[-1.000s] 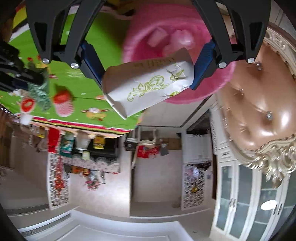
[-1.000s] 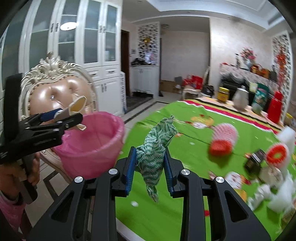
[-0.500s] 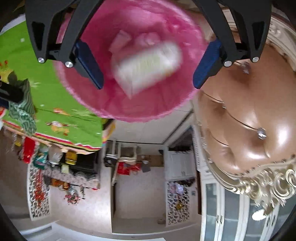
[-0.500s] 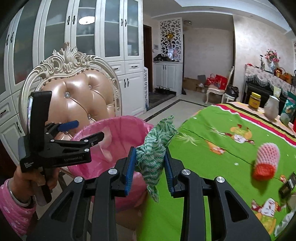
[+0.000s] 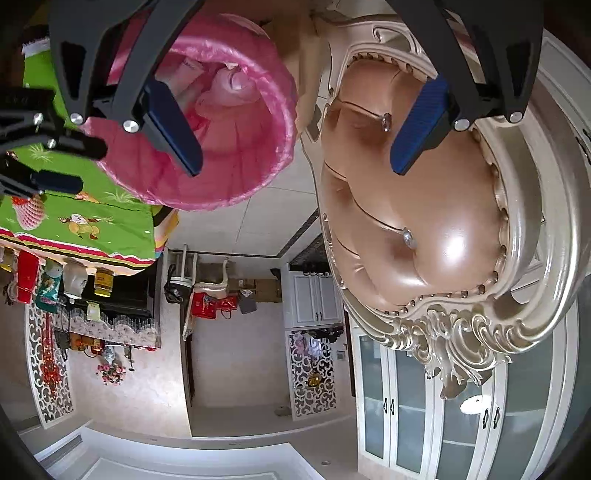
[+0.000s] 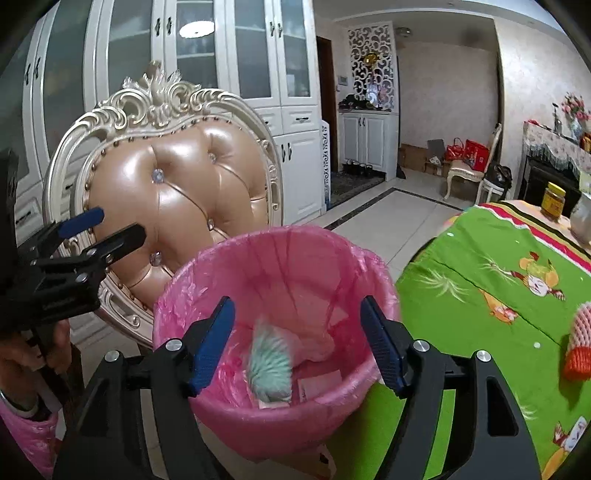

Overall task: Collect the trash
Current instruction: 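Open both tools to drop the cup and cloth into the pink bin, then grasp the white foam strip with the right tool while the left tool grasps the white tissue, then lift the foam strip and tissue and carry them toward the pink bin, then open the left tool over the pink bin while the right tool drops the foam strip in, then move both tools back over the table toward the remaining trash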

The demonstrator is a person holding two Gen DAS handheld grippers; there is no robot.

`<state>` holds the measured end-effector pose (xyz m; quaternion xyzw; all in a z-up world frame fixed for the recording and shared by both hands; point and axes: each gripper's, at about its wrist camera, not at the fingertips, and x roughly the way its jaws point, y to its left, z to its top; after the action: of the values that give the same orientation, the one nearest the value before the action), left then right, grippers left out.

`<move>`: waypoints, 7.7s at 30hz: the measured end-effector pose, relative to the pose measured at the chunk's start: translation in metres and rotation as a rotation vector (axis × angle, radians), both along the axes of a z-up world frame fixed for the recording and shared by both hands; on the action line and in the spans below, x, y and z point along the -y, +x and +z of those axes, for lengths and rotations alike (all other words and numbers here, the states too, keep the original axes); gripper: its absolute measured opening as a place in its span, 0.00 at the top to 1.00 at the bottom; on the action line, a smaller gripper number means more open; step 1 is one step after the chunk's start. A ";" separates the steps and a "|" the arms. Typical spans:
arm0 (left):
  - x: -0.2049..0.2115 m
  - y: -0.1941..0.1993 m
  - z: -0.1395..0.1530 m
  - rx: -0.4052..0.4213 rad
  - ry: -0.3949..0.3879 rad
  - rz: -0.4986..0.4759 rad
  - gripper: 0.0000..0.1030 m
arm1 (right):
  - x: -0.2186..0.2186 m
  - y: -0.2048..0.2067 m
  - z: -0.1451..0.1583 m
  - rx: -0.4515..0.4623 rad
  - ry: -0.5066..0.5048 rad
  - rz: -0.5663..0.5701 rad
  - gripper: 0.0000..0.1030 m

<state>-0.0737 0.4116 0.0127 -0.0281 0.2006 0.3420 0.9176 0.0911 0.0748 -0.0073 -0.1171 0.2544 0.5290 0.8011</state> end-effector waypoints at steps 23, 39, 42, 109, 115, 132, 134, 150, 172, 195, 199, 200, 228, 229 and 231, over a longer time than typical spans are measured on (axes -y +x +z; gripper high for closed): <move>0.266 0.128 -0.027 -0.095 -0.157 -0.721 0.05 | 0.330 0.032 -0.016 -0.001 -0.002 -0.654 0.30; 0.372 0.205 -0.055 -0.237 -0.138 -0.838 0.05 | 0.417 0.113 -0.044 -0.161 -0.044 -0.828 0.30; 0.370 0.207 -0.056 -0.247 -0.142 -0.840 0.05 | 0.405 0.127 -0.045 -0.157 -0.104 -0.866 0.31; 0.384 0.178 -0.049 -0.088 -0.215 -0.861 0.72 | 0.428 0.025 -0.026 -0.002 0.000 -0.828 0.47; 0.376 0.164 -0.046 -0.066 -0.188 -0.853 0.71 | 0.415 0.021 -0.027 0.012 -0.008 -0.804 0.47; 0.331 0.127 -0.041 -0.027 -0.145 -0.805 0.71 | 0.367 0.019 -0.023 0.026 -0.014 -0.730 0.47; 0.322 0.122 -0.040 -0.018 -0.139 -0.788 0.71 | 0.358 0.018 -0.023 0.028 -0.018 -0.717 0.47; 0.228 0.083 -0.028 0.022 -0.115 -0.612 0.71 | 0.253 0.017 -0.017 0.057 -0.053 -0.526 0.46; 0.041 0.038 -0.019 0.036 -0.156 -0.253 0.71 | 0.085 0.008 0.008 0.069 -0.014 -0.182 0.46; -0.023 0.004 -0.016 0.049 -0.093 -0.016 0.05 | 0.010 0.006 -0.008 -0.016 0.015 0.016 0.28; -0.002 0.005 -0.014 0.025 -0.050 -0.024 0.05 | 0.042 0.006 -0.002 -0.005 0.040 -0.031 0.28; 0.006 0.007 -0.014 0.022 -0.048 -0.041 0.05 | 0.050 0.006 -0.001 0.003 0.037 -0.047 0.28; 0.371 0.187 -0.055 -0.242 -0.178 -0.879 0.05 | 0.479 0.061 -0.024 -0.031 -0.067 -0.910 0.18; 0.379 0.194 -0.057 -0.247 -0.187 -0.892 0.05 | 0.493 0.064 -0.025 -0.032 -0.077 -0.916 0.18; 0.394 0.205 -0.060 -0.254 -0.199 -0.905 0.05 | 0.515 0.072 -0.028 -0.039 -0.093 -0.908 0.18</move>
<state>0.1310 0.0172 -0.0470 0.0163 0.3349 -0.1121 0.9354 0.1630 -0.4407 -0.0350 -0.0197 0.3185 0.1143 0.9408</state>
